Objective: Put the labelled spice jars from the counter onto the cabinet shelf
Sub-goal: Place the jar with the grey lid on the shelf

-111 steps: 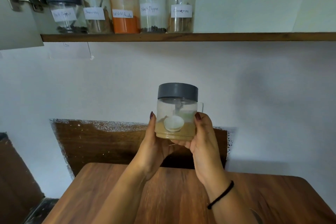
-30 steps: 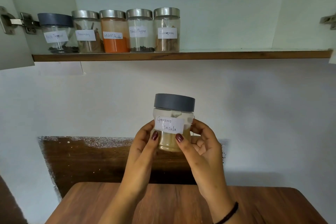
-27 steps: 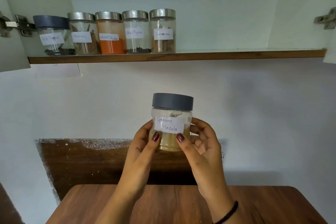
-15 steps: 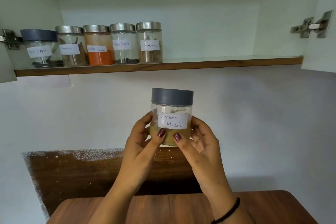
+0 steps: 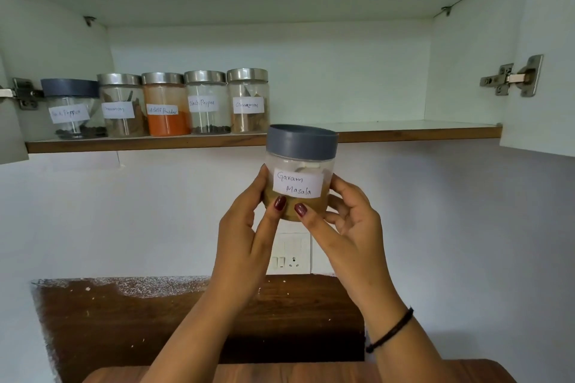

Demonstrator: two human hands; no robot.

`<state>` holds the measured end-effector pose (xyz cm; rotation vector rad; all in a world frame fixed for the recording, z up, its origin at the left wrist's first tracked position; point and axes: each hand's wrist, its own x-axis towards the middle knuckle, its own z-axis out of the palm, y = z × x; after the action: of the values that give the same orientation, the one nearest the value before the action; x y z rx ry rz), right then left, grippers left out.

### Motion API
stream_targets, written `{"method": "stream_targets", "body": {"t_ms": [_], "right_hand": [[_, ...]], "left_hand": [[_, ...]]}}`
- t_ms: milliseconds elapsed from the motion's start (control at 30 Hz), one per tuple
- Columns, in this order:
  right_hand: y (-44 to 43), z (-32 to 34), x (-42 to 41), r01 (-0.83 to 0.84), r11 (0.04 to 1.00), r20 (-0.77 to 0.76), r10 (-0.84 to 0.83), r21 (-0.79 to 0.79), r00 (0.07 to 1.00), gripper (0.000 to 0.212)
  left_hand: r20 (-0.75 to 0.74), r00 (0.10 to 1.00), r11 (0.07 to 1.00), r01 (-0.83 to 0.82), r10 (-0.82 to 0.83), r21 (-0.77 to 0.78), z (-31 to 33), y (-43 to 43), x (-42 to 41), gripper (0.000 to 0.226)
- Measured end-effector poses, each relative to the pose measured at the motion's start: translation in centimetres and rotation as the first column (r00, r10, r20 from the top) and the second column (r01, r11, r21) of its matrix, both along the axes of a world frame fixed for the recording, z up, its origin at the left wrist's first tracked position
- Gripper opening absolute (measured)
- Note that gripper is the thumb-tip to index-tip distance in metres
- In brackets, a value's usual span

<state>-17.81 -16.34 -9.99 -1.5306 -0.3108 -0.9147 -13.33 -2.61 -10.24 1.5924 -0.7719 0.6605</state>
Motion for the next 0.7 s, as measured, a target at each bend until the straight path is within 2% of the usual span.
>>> {"method": "stream_targets", "body": {"t_ms": [200, 467, 700], "right_hand": [[-1.1, 2.7, 1.9, 0.004, 0.999, 0.036, -0.002, -0.042, 0.999, 0.063], [-2.4, 6.4, 5.6, 0.067, 0.99, 0.086, -0.056, -0.125, 0.995, 0.058], [-3.4, 8.6, 8.0, 0.161, 0.968, 0.123, -0.139, -0.194, 0.983, 0.054]], "left_hand": [[0.157, 0.976, 0.987, -0.157, 0.151, 0.028, 2.8, -1.1, 1.9, 0.054], [0.206, 0.963, 0.984, -0.169, 0.175, -0.046, 6.2, -2.5, 4.9, 0.043], [0.243, 0.958, 0.988, -0.15, 0.154, -0.035, 8.4, -3.6, 7.5, 0.049]]}}
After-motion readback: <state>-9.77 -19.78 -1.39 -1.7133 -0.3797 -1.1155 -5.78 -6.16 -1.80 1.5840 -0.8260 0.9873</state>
